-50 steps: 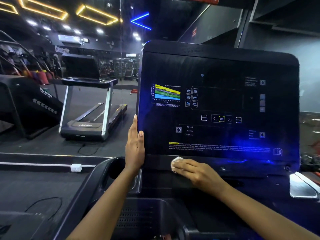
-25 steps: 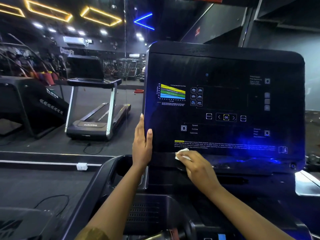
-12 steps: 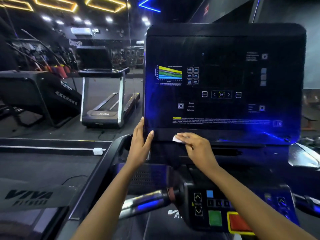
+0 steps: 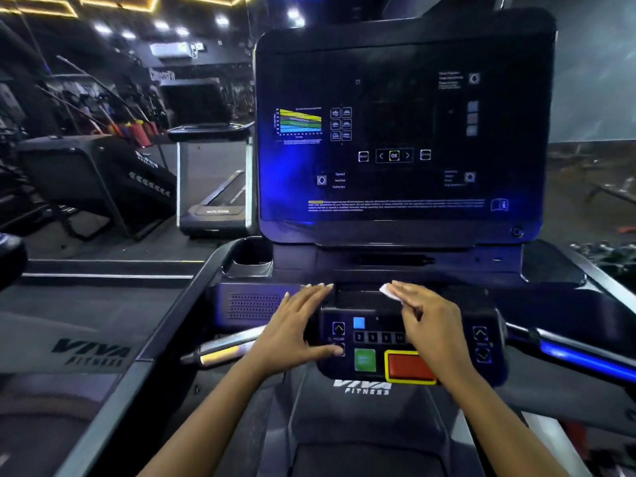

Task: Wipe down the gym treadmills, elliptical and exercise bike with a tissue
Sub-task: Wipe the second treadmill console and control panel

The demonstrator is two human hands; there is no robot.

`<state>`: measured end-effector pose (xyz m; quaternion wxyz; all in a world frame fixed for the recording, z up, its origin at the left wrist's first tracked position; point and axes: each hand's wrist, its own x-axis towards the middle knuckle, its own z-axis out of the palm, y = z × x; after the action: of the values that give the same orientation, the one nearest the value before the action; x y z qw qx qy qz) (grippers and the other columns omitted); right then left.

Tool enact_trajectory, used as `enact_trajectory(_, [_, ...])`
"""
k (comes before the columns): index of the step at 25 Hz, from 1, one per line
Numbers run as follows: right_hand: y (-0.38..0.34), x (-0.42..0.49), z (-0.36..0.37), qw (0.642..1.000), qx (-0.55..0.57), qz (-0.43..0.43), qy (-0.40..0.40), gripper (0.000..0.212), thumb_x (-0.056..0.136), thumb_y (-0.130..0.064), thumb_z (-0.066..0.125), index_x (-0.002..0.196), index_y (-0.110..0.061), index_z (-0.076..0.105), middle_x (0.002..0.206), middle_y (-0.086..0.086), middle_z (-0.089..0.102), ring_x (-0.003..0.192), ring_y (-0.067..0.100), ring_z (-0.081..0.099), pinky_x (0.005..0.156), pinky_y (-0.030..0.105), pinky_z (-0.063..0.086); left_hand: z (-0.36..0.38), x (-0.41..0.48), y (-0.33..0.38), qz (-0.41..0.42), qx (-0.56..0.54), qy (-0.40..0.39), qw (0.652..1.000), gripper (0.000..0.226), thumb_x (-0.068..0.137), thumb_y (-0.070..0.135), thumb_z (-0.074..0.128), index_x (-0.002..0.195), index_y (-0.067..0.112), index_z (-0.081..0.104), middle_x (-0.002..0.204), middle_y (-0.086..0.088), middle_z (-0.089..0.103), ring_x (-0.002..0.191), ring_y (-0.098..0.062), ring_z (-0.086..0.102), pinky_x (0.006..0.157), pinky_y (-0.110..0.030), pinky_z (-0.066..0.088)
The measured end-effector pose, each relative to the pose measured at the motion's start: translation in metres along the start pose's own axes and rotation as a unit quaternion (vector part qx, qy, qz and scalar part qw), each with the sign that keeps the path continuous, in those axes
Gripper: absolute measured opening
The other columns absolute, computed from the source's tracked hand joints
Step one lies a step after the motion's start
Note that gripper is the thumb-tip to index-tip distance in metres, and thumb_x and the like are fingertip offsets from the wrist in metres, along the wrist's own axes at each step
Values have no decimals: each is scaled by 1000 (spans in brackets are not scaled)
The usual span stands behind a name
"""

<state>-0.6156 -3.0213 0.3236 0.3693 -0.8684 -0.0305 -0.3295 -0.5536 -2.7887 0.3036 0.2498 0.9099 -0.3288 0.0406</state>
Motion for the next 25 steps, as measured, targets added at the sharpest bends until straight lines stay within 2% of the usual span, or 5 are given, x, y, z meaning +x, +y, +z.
enact_trajectory(5, [8,-23,-4,1000,-11,18,-2,41,78,17,55,110,-5,69,113,7,67,107,16,62,98,27,43,11,-6,-1,-23,71,-41,996,119,47,87,53,139,46,-10,151,23,1,139,5,0,119,-43,0])
enact_trajectory(11, [1,-33,3,999,-35,29,29,41,78,18,57,112,-5,67,114,8,66,106,11,58,98,21,40,13,-11,-5,13,82,-29,996,122,50,84,57,145,39,-4,152,21,-6,145,-11,15,116,-33,8])
enact_trajectory(17, [1,-53,10,988,-80,76,106,43,76,21,57,111,-2,66,112,11,66,106,23,62,96,19,41,16,-8,-9,18,78,-24,996,124,45,88,48,144,40,-7,151,21,-8,144,-8,14,115,-32,9])
enact_trajectory(20, [-18,-48,38,988,-117,10,97,40,78,15,53,112,-2,66,112,12,67,106,23,62,102,15,32,18,-8,-11,28,76,-8,997,123,44,87,46,145,38,-5,152,18,-7,144,-10,15,113,-31,6])
enact_trajectory(25, [-23,-72,85,979,-182,-96,-5,47,83,-4,38,125,-3,58,131,9,56,126,19,48,108,30,33,29,-8,-18,46,73,31,996,121,47,85,47,149,36,3,158,7,16,142,-15,26,111,-35,13])
